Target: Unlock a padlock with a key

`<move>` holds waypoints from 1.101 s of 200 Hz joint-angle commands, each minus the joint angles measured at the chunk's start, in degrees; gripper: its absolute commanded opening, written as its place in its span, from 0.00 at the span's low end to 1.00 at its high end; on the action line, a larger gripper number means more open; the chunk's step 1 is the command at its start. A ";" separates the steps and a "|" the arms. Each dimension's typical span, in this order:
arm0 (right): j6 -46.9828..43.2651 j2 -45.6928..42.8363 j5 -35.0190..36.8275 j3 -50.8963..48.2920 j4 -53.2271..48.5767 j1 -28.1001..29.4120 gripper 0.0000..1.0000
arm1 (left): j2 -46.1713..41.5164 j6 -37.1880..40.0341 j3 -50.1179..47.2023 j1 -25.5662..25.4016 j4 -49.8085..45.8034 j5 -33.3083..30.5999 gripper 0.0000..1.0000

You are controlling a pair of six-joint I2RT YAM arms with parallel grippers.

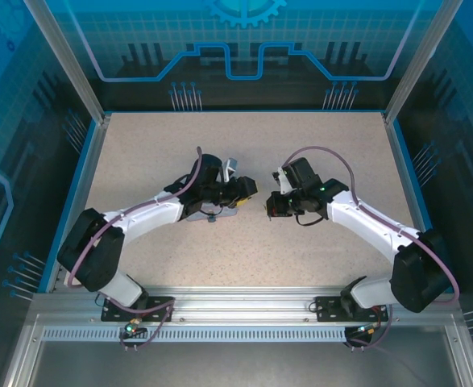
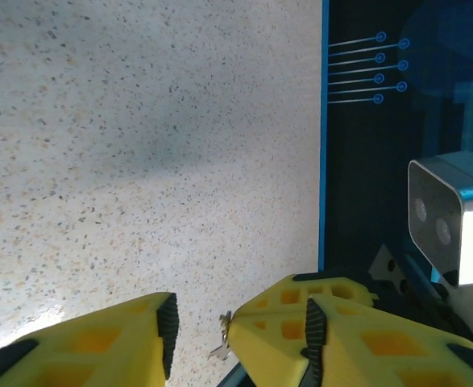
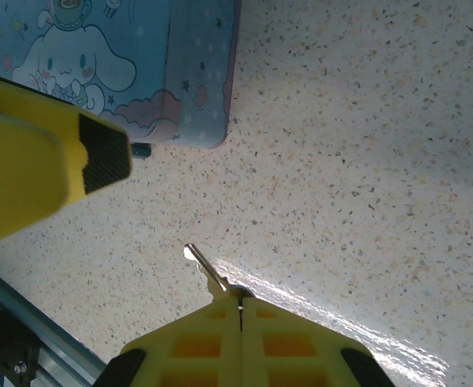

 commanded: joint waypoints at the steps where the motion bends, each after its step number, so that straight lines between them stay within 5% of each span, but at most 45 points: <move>1: 0.88 -0.38 -1.63 1.25 0.73 -0.61 0.00 | 2.02 1.04 1.90 -0.91 0.58 2.34 0.44; 220: 0.92 -1.91 -2.59 -0.37 1.57 -2.13 0.00 | 7.11 0.84 4.54 -2.90 1.26 2.42 0.00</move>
